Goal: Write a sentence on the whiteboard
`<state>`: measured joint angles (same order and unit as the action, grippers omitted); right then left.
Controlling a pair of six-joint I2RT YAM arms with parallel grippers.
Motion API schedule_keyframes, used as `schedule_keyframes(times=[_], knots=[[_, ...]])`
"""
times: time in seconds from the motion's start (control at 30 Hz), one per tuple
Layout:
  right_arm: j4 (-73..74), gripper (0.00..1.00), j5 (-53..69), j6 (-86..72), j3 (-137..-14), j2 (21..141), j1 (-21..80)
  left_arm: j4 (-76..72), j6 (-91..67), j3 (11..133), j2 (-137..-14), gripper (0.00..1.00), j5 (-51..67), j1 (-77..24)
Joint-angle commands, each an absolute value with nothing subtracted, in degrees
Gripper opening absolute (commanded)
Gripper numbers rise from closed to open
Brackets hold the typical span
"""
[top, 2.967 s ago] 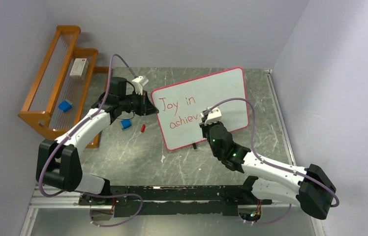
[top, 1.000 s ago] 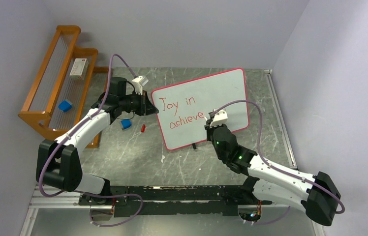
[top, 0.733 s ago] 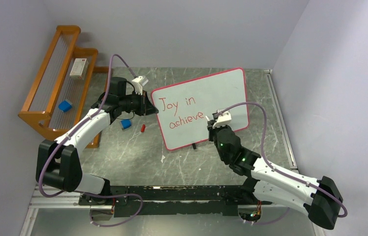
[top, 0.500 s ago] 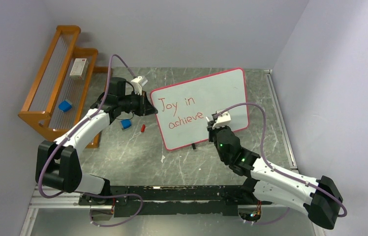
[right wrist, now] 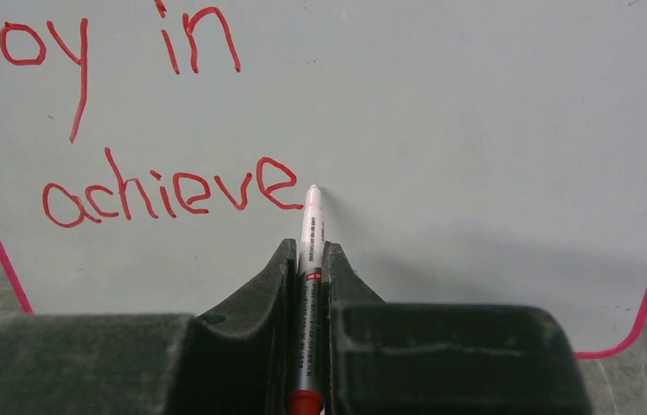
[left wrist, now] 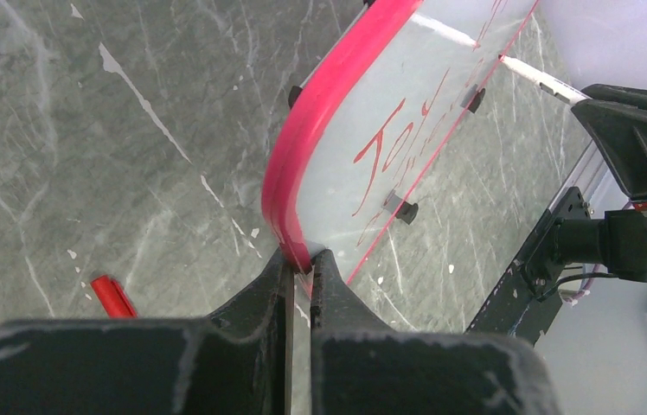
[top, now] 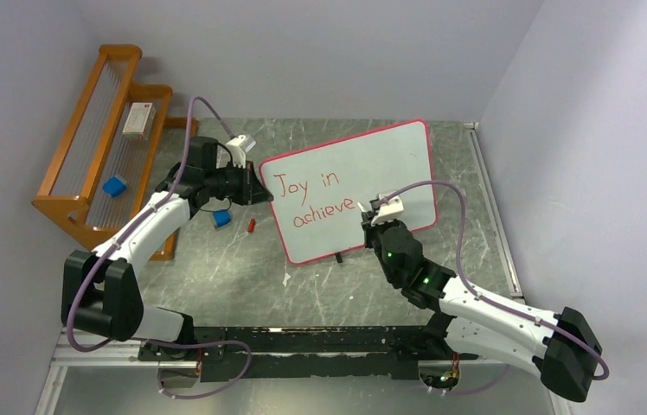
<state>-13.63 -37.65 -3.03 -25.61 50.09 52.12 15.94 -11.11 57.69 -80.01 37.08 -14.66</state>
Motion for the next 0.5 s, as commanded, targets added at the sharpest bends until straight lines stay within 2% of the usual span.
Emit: schedule_keyframes(times=[0.0, 0.47], knots=[[-16.74, 0.0, -36.89, -2.14, -24.96, 49.83, 51.68, 14.66, -8.06, 57.56, -78.11, 0.05, 29.78, -12.47], [-20.49, 0.0, -35.69, -0.45, -24.61, 50.94, 51.68, 14.12, -8.78, 57.68, -77.55, 0.05, 31.38, -12.31]])
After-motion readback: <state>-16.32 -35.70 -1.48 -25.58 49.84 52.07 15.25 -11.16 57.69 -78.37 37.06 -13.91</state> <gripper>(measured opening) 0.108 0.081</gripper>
